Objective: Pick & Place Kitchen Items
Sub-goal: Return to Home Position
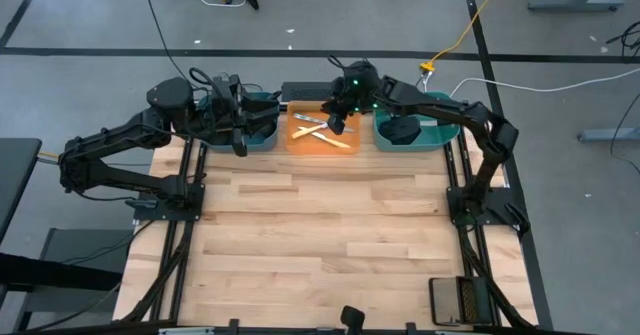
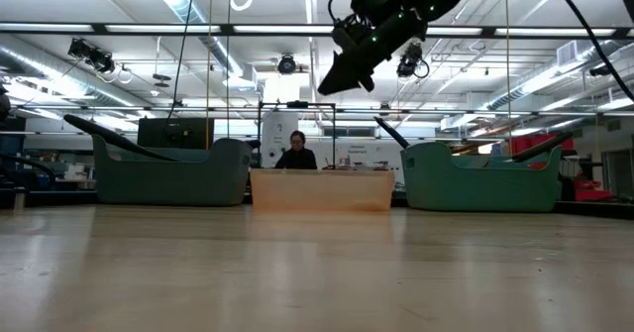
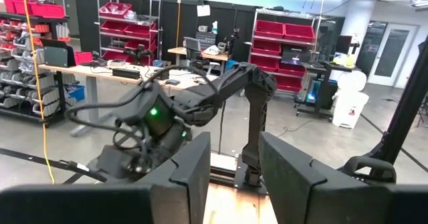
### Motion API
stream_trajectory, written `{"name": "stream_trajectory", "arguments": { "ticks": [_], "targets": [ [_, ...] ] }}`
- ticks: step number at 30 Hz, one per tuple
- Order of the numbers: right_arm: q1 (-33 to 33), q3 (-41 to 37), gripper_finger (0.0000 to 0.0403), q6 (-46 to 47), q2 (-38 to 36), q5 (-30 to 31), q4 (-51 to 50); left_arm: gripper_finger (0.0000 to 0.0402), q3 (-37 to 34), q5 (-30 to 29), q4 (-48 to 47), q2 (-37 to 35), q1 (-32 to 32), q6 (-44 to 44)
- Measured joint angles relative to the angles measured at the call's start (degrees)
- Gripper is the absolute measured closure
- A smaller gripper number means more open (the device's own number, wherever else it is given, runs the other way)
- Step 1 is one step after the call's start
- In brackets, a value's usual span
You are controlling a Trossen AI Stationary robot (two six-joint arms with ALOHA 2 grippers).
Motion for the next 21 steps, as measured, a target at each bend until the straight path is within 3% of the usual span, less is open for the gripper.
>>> {"name": "stream_trajectory", "arguments": {
  "ticks": [8,21],
  "targets": [
    [3.2,0.0,0.0396,0.0,-3.7,0.0,0.9,0.0270,0.0,0.0,0.0,0.0,0.0,-0.1],
    [13.7,0.0,0.0399,2.6,-7.3,3.4,4.1,0.0266,0.0,0.0,0.0,0.0,0.0,-0.1]
  ]
}}
